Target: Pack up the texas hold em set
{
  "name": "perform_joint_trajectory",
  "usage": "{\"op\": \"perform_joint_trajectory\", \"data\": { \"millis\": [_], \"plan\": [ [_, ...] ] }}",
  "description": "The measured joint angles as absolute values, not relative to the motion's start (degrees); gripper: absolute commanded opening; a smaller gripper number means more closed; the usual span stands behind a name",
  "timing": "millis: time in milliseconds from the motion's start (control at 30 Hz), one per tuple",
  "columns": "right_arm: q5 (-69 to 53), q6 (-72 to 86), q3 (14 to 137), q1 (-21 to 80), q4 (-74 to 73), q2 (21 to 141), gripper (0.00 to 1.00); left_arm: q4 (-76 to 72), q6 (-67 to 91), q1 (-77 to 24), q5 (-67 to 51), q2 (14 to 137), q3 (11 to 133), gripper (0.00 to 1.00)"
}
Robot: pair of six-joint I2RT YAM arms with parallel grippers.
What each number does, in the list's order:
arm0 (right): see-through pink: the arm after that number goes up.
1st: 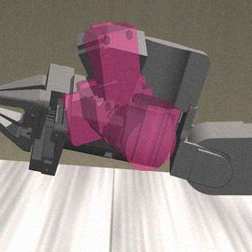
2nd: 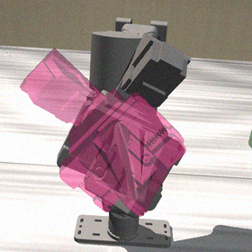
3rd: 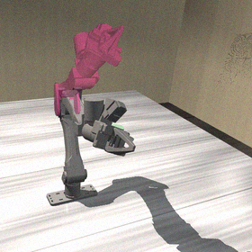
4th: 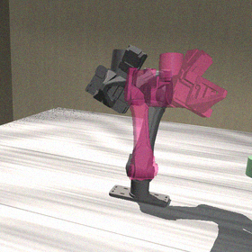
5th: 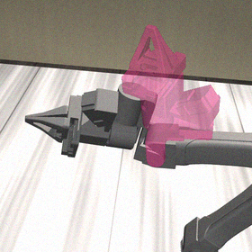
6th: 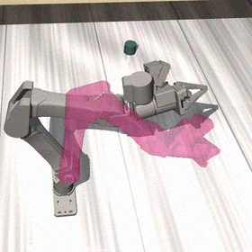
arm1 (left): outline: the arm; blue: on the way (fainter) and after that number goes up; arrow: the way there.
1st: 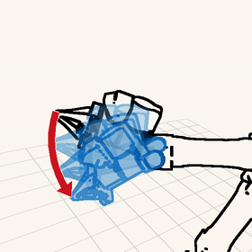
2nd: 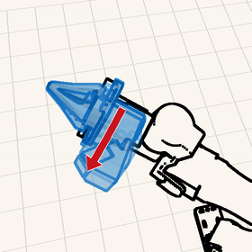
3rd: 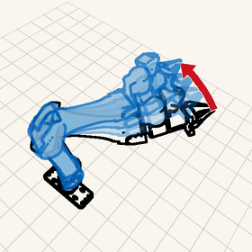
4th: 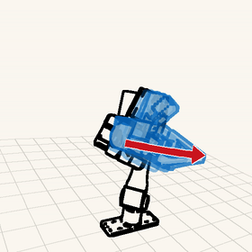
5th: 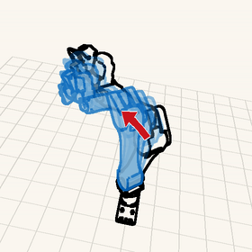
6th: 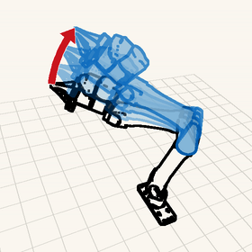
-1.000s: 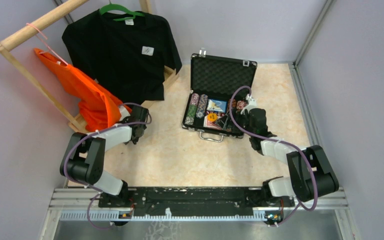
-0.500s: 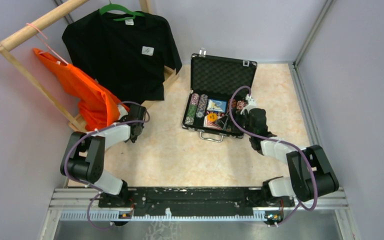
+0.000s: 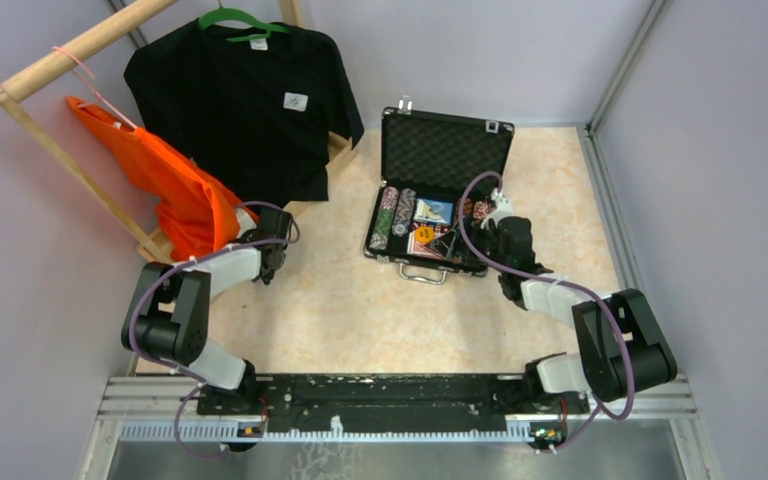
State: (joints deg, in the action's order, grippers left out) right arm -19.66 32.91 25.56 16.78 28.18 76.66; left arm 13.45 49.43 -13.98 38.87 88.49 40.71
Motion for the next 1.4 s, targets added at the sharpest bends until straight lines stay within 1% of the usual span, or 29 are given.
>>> {"op": "perform_joint_trajectory", "data": {
  "millis": [233,533,700,1167,1400],
  "plan": [
    [-19.6,33.1,25.6,16.8,28.2,76.6,0.79,13.9,49.4,-14.3,37.9,88.2,40.8,0.54],
    [-19.6,33.1,25.6,16.8,27.9,74.2,0.79,15.2,49.6,-19.6,36.4,88.3,41.6,0.54],
    [-19.1,32.8,25.6,16.8,27.2,72.4,0.79,16.3,51.0,-25.3,36.5,89.8,43.3,0.54],
    [-15.5,31.5,25.6,16.8,23.2,65.4,0.78,21.5,57.9,-48.2,35.7,96.8,52.3,0.55],
    [-14.3,31.1,25.5,16.8,22.5,63.8,0.78,28.1,61.8,-55.5,34.2,97.2,54.8,0.57]
  ]
}}
